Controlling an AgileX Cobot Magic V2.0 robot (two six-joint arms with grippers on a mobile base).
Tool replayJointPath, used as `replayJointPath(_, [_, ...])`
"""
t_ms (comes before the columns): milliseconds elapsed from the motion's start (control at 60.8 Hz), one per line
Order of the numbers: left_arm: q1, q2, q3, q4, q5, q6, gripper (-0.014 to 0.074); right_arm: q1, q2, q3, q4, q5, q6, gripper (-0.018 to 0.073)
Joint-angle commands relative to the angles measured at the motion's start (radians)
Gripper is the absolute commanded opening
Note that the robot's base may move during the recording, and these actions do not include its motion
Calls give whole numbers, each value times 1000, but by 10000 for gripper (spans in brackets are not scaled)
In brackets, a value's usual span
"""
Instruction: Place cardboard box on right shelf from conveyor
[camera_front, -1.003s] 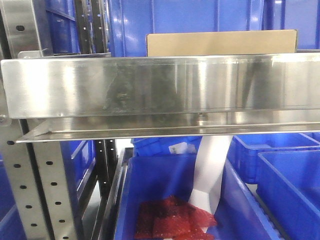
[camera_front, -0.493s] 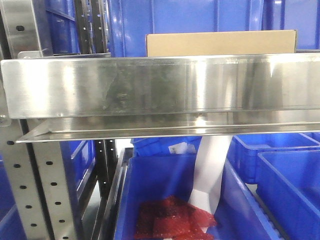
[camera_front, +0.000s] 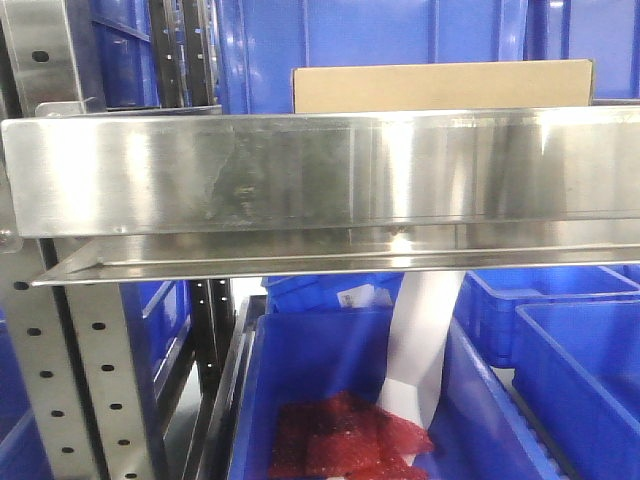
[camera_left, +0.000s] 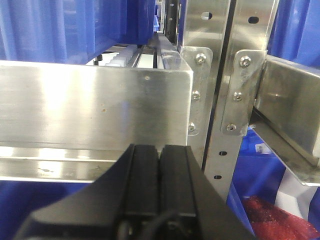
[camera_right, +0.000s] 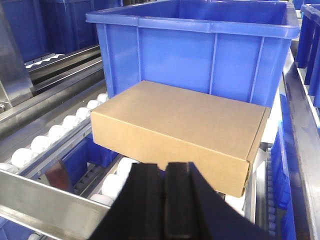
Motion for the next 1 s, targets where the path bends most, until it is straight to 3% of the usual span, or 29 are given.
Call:
replayJointPath(0, [1, -15, 8, -6, -86, 0, -116, 2, -8, -22, -11, -98, 4, 50])
replayJointPath(230, [1, -15, 8, -6, -86, 0, -116, -38, -148, 64, -10, -95, -11, 50])
replayJointPath(477, [1, -15, 8, -6, -86, 0, -116, -271, -425, 284, -1, -100, -11, 50])
replayJointPath(592, [1, -15, 8, -6, -86, 0, -116, -345, -532, 393, -1, -120, -11, 50])
replayJointPath(822, [1, -15, 8, -6, -86, 0, -116, -426, -687, 581, -1, -229, -11, 50])
replayJointPath(987, [1, -15, 8, -6, -86, 0, -116, -435, -760, 689, 2, -304, -11, 50])
